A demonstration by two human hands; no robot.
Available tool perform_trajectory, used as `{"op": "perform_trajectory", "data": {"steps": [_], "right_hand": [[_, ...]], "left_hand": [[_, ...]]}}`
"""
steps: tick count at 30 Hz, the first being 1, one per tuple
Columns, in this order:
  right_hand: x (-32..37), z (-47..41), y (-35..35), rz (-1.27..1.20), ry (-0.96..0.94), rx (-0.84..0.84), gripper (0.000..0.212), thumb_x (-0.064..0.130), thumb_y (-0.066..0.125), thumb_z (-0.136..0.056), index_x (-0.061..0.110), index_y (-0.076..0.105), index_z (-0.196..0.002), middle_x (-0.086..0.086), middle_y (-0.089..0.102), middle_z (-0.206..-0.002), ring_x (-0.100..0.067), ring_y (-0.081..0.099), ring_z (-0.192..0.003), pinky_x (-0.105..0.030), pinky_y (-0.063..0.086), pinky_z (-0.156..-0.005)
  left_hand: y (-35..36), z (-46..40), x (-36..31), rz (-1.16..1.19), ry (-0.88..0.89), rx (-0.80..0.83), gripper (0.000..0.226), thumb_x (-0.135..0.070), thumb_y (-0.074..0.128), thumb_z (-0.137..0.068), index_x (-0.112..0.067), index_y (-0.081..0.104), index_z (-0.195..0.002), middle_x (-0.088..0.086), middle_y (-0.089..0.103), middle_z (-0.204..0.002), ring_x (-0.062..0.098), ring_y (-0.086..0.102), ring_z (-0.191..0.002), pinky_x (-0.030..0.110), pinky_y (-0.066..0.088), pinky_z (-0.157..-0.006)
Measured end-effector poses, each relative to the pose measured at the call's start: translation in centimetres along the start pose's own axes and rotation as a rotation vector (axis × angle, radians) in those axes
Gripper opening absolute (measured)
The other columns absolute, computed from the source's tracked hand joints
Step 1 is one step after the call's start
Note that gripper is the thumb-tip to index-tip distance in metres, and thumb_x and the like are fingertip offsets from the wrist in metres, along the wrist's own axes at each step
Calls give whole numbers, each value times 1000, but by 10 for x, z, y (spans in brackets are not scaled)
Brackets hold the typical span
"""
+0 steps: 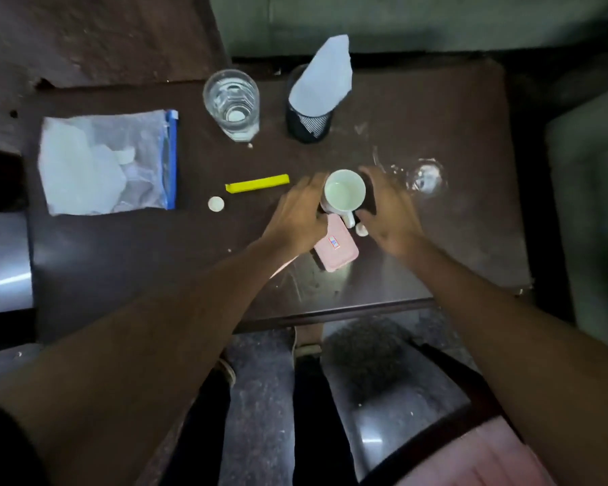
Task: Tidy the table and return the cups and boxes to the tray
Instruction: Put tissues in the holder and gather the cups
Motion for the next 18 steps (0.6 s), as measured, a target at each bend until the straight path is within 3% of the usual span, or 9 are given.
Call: {"op": "perform_trajectory", "data": {"steps": [5,9,12,13,16,18], "right_hand": [[6,-7,2,-112,-92,32,72,-7,69,-75,15,54,-142,-12,63,-135,-27,64,-114,-13,37,-84],[11,-10,-4,-94,-121,58,67,0,74,-77,17,55,-138,-7,68,-125,-27,65,-107,-13,35,-81],[20,-8,-18,-104,-102,45,64,6,78,-81,26,53,-137,1,68,-126,-16,63,-106,-6,40,-79],[26,-7,-23,-111,-106,34,65,6,79,-82,26,54,-138,1,68,-128,-17,63,-110,-8,43,-85],[61,0,-36,-141,-148,-22,67,3,82,-81,18,55,-141,-9,66,-136,-31,62,-125,-38,49,-105],[91,1,-36,-140,-179,-12,66,7,84,-83,15,56,-141,-10,63,-141,-30,60,-129,-39,45,-109]], "left_hand": [[4,-15,-3,13,-28,-13,58,-7,69,-83,-13,58,-139,9,67,-129,34,63,-123,46,51,-98],[-3,-18,-9,24,-17,4,58,-11,70,-85,-16,57,-142,7,67,-135,32,62,-127,46,50,-102],[-19,-14,-16,55,8,-5,62,-12,72,-85,-16,55,-145,8,65,-137,34,62,-129,47,49,-104],[-27,-12,-18,48,23,-13,64,-13,74,-85,-17,54,-146,8,64,-137,34,62,-129,48,48,-104],[-60,-1,-17,4,76,-32,74,-21,78,-81,-19,49,-149,4,60,-142,35,58,-133,49,45,-104],[-87,10,-6,-48,114,-46,77,-26,77,-82,-21,46,-152,4,58,-143,34,57,-133,48,44,-104]]}}
Point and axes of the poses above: each hand's wrist, its own z-axis away from the middle knuckle, its own y-axis out of the palm, x = y × z, the point moved 7 cm from there along -z, towards the middle knuckle
